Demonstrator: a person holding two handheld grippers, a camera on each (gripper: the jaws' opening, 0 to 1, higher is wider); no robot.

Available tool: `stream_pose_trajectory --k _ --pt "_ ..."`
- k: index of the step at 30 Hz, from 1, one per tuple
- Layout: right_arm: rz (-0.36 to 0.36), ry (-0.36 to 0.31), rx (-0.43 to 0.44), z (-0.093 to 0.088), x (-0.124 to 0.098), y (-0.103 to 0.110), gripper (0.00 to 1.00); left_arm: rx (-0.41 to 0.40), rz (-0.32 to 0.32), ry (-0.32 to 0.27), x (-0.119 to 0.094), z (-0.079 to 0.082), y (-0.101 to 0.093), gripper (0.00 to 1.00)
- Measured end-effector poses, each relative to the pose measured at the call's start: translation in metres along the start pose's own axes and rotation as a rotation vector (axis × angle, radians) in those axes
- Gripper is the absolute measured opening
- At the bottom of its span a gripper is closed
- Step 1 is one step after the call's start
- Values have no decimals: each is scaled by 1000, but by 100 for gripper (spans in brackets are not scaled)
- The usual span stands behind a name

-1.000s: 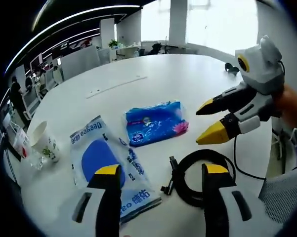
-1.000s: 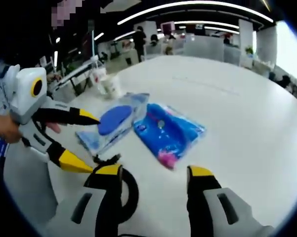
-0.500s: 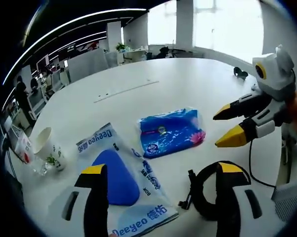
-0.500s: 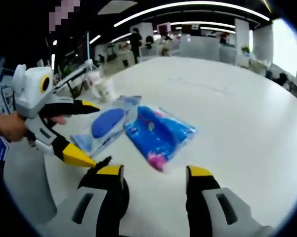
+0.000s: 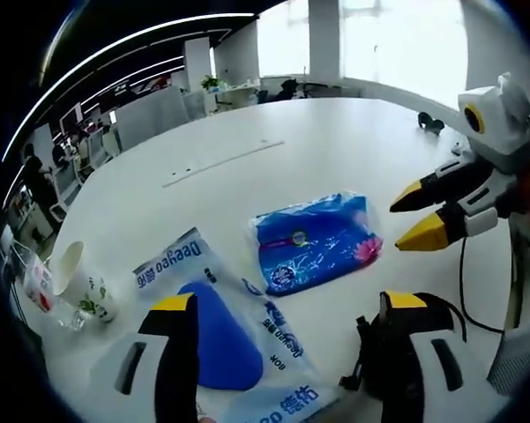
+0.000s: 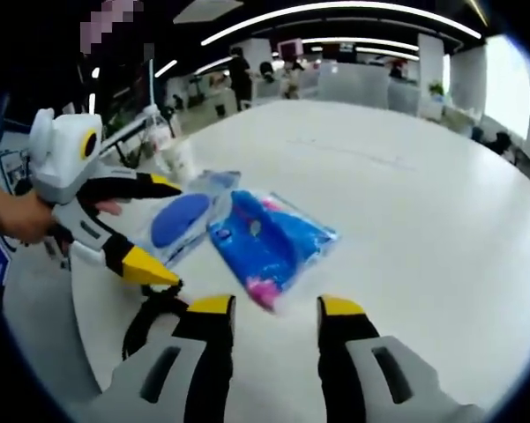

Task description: Arrange the tabletop items into an orderly group along one side of the table until the central work area is clear of visible clutter.

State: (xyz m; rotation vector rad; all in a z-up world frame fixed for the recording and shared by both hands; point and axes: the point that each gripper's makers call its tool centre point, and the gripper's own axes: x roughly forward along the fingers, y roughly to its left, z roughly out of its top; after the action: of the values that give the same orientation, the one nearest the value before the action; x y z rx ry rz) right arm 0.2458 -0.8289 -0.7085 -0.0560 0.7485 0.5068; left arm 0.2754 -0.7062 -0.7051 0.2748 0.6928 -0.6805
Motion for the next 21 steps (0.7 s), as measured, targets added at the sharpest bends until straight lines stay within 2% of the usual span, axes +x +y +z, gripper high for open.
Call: stream_pose_trajectory --k 5,8,13,15,17,21 --pt "9 6 -11 1 5 0 28 -3 3 14 6 3 4 74" --pt "0 3 -26 4 6 -3 26 7 6 15 6 5 5 59" --pt "-4 -7 -43 9 9 -5 21 19 5 15 12 8 8 51" --pt "-6 -6 -51 9 11 -7 15 19 -1 27 15 8 9 45" --pt "-7 3 -50 7 14 -9 11 29 0 31 18 9 12 43" --pt "-1 15 -32 4 17 -10 11 46 -10 39 24 13 14 36"
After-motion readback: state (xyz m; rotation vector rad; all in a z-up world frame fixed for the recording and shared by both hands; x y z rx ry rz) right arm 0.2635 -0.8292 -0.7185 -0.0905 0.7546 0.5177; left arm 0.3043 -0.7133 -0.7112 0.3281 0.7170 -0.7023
